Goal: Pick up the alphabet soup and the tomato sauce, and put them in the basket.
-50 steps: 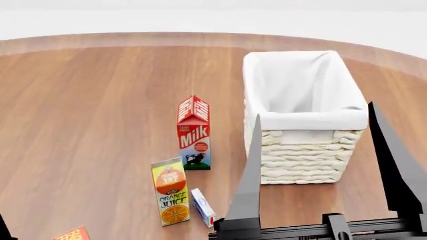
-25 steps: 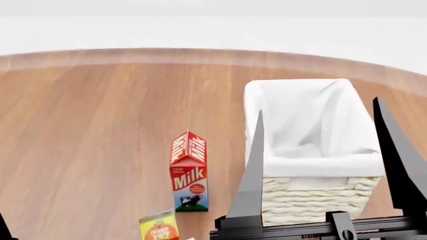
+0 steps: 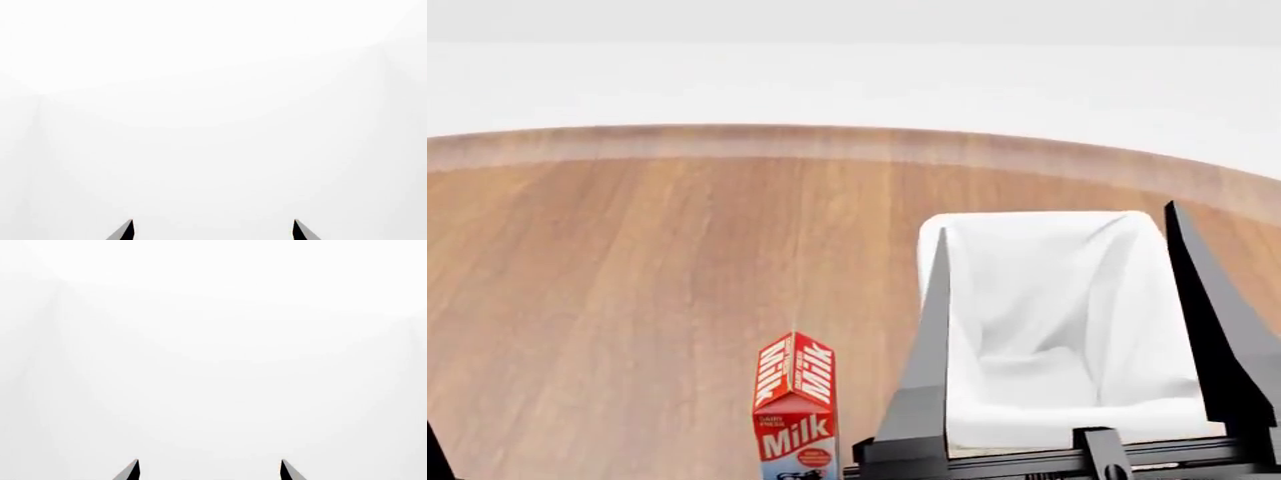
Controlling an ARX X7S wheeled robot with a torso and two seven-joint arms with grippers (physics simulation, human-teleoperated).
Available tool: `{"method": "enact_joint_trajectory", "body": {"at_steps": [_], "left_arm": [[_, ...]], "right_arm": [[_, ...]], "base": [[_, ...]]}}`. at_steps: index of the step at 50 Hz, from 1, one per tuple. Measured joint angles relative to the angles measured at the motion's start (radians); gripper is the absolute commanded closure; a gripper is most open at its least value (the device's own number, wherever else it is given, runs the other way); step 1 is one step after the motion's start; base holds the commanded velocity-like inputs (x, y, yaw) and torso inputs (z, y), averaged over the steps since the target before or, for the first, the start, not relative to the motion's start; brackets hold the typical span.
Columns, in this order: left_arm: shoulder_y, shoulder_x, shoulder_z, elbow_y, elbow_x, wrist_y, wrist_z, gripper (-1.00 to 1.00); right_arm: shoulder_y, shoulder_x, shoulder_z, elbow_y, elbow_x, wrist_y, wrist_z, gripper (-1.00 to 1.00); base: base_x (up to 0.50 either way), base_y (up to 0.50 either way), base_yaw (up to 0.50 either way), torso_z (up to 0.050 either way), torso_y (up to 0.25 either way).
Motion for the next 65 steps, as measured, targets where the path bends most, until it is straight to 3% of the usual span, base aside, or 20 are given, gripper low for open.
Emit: {"method": "enact_joint_trajectory", "body": {"at_steps": [11,22,34,50,65], "left_arm": [[0.000,-0.010,0.006,0.000,-0.003,-0.006,-0.012,-1.00],[-0.012,-0.006,0.005,0.001,0.005,-0.020,-0.009,-1.00],[-0.025,0.007,0.001,0.001,0.021,-0.029,0.005,-1.00],[-0.023,0.014,0.010,0.001,0.038,-0.020,0.010,-1.00],[-0.022,0.015,0.016,0.001,0.041,-0.013,0.008,-1.00]], "right_arm": [[0.048,0.062,-0.041,-0.015,0.067,0.031,0.050,-1.00],[0.515,0.388,-0.317,-0.014,0.631,0.030,0.387,-1.00],[0.772,0.535,-0.503,0.089,1.121,0.136,0.590,-1.00],[0.751,0.683,-0.655,0.065,1.429,0.195,0.782,-1.00],[0.458,0.751,-0.797,0.008,1.369,0.059,0.784,-1.00]], "base": [[0.00,0.00,0.00,0.000,0.000],[0.00,0.00,0.00,0.000,0.000],[0.00,0.00,0.00,0.000,0.000],[0.00,0.00,0.00,0.000,0.000],[0.00,0.00,0.00,0.000,0.000]]}}
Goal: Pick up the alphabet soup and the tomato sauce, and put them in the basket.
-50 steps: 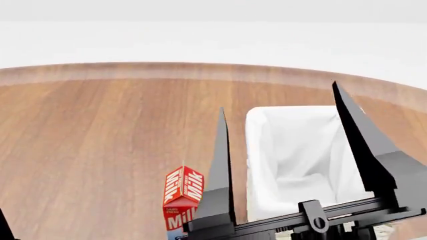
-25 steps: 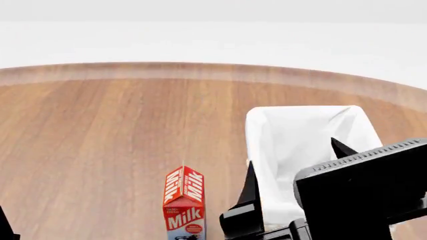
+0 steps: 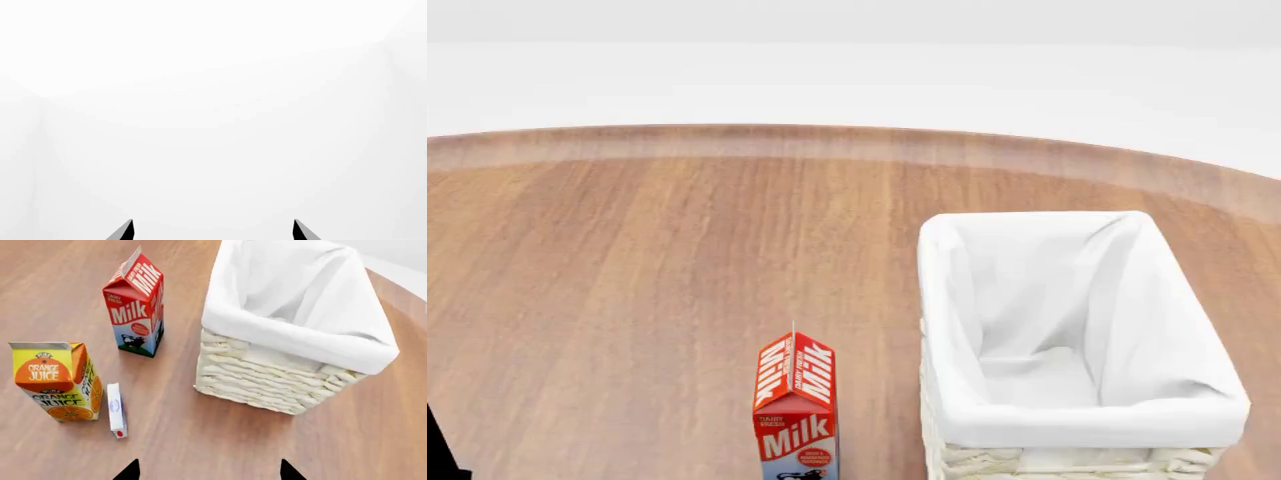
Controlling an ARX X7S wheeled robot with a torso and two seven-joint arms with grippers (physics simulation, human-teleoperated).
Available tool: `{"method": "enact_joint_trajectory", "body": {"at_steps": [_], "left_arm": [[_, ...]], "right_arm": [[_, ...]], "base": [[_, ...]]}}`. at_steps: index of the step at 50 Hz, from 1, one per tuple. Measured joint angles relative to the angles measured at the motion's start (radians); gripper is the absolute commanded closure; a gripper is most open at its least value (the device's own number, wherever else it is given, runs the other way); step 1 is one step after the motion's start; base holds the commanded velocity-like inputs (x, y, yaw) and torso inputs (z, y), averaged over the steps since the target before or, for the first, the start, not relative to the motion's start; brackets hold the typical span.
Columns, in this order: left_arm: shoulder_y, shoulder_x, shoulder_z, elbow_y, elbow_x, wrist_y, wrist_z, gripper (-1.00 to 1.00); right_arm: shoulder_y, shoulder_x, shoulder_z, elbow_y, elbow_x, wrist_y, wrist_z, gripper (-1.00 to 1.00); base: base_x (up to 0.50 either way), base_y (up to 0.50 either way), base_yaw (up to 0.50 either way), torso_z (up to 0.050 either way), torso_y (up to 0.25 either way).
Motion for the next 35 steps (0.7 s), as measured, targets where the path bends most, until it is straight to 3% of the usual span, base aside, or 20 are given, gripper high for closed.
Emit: {"method": "enact_joint_trajectory", "body": {"at_steps": [16,35], "left_arm": [[0.037,-0.003,-0.050,0.000,-0.042,0.041,-0.009,-1.00],[0.043,-0.002,-0.053,0.000,-0.039,0.047,-0.009,-1.00]], "right_arm": [[-0.289,-0.003,-0.126,0.067,-0.224,-0.145,-0.107,-1.00],[-0.392,-0.010,-0.170,0.131,-0.302,-0.204,-0.149,-1.00]], "base": [[0.00,0.00,0.00,0.000,0.000],[0.00,0.00,0.00,0.000,0.000]]}}
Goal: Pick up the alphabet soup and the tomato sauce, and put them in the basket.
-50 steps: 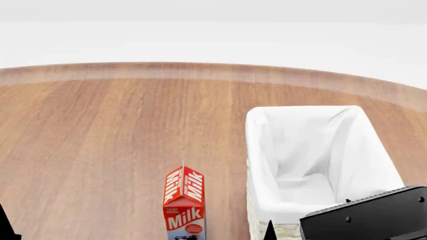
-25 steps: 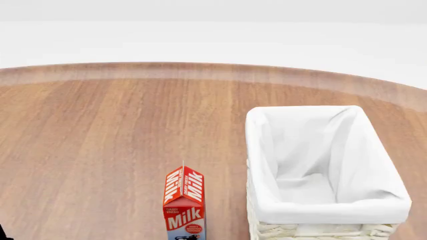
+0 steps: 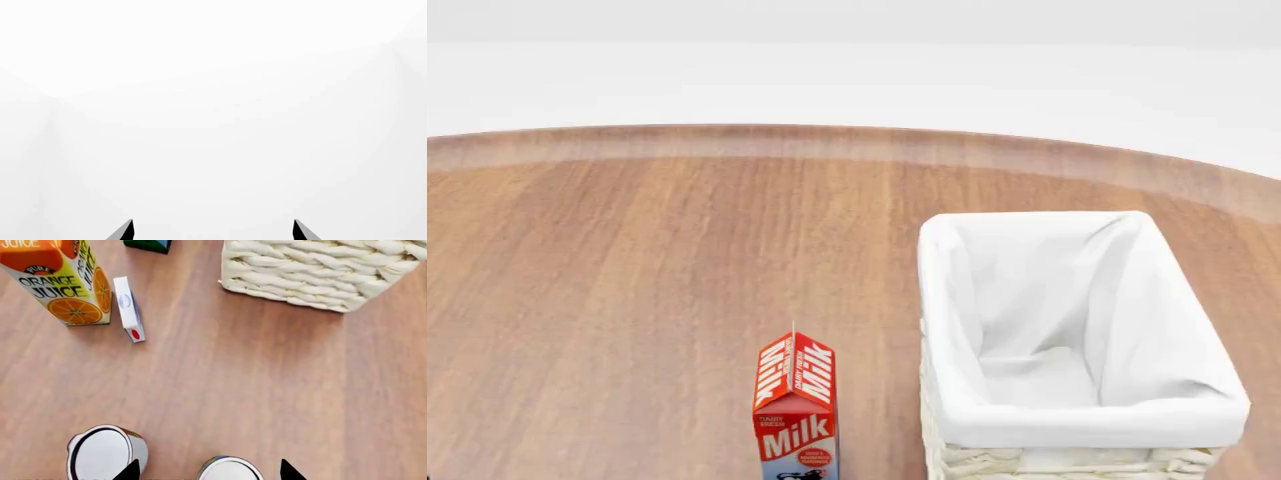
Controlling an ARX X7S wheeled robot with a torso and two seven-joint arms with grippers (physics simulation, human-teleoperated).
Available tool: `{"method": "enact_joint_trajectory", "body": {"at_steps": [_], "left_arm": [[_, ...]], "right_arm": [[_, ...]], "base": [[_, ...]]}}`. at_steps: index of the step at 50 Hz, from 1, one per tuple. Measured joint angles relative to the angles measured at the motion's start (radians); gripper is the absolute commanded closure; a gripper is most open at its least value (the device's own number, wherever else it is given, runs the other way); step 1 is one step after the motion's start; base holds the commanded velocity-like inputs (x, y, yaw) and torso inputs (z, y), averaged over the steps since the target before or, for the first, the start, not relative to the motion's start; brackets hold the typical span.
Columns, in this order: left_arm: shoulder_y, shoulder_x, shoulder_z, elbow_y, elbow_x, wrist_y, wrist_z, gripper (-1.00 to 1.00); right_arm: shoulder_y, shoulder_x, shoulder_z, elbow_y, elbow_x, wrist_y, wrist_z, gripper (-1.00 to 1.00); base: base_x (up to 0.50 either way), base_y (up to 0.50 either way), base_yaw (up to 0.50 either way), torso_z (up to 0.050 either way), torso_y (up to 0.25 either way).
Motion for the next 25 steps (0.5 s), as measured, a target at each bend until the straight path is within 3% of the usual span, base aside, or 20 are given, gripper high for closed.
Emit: {"method": "enact_joint_trajectory", "body": {"at_steps": [25], "left_arm": [[-0.003,0.000,0.014,0.000,0.012,-0.007,0.000,-1.00]], "right_arm": [[-0.050,0.029,0.002,0.069,-0.030,-0.094,-0.057,-1.00]], "base": [[0.00,0.00,0.00,0.000,0.000]]}}
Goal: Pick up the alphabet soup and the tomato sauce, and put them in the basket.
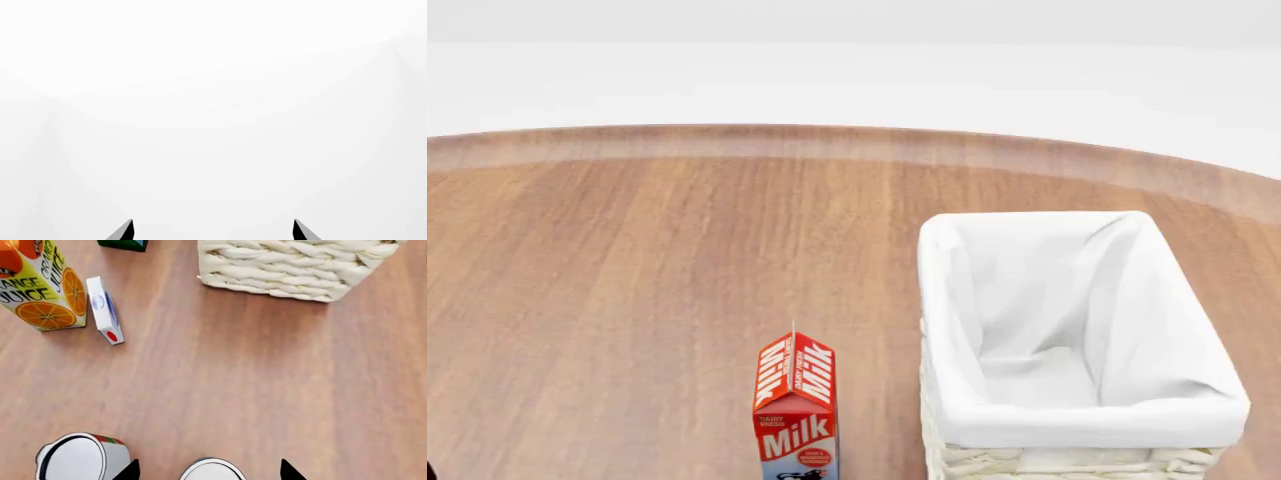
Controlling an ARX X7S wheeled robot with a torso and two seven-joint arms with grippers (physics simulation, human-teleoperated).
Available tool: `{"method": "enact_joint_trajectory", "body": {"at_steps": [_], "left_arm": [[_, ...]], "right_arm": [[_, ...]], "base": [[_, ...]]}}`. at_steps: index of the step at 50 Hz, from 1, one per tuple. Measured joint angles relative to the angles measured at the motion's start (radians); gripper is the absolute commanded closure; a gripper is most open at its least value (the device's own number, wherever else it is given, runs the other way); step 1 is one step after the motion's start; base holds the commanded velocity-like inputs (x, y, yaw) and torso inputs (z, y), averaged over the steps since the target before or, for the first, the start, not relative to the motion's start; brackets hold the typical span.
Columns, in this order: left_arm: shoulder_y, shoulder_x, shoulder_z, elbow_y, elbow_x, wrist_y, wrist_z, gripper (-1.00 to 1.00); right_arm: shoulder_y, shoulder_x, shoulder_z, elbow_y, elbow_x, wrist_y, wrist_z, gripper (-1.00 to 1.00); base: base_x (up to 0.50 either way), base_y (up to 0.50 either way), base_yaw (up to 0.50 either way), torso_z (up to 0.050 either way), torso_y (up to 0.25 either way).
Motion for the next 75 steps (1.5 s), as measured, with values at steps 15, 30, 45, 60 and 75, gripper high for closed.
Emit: {"method": "enact_joint_trajectory", "body": {"at_steps": [15,30,45,60,75], "left_arm": [[0.000,0.000,0.006,0.000,0.004,-0.001,-0.001,-1.00],[-0.001,0.000,0.008,0.000,0.005,-0.002,-0.001,-1.00],[0.001,0.000,0.012,0.000,0.008,-0.001,-0.003,-1.00],[0.002,0.000,0.015,0.000,0.009,-0.001,-0.006,-1.00],[0.002,-0.001,0.016,0.000,0.008,-0.001,-0.008,-1.00]], "right_arm": [[-0.038,-0.028,-0.004,0.089,-0.030,-0.075,-0.070,-1.00],[-0.067,-0.054,-0.011,0.165,-0.041,-0.118,-0.120,-1.00],[-0.084,-0.073,-0.020,0.212,-0.041,-0.132,-0.152,-1.00],[-0.093,-0.082,-0.024,0.239,-0.032,-0.138,-0.175,-1.00],[-0.099,-0.098,-0.027,0.264,-0.027,-0.144,-0.196,-1.00]], "base": [[0.00,0.00,0.00,0.000,0.000],[0.00,0.00,0.00,0.000,0.000],[0.00,0.00,0.00,0.000,0.000],[0.00,0.00,0.00,0.000,0.000],[0.00,0.00,0.00,0.000,0.000]]}}
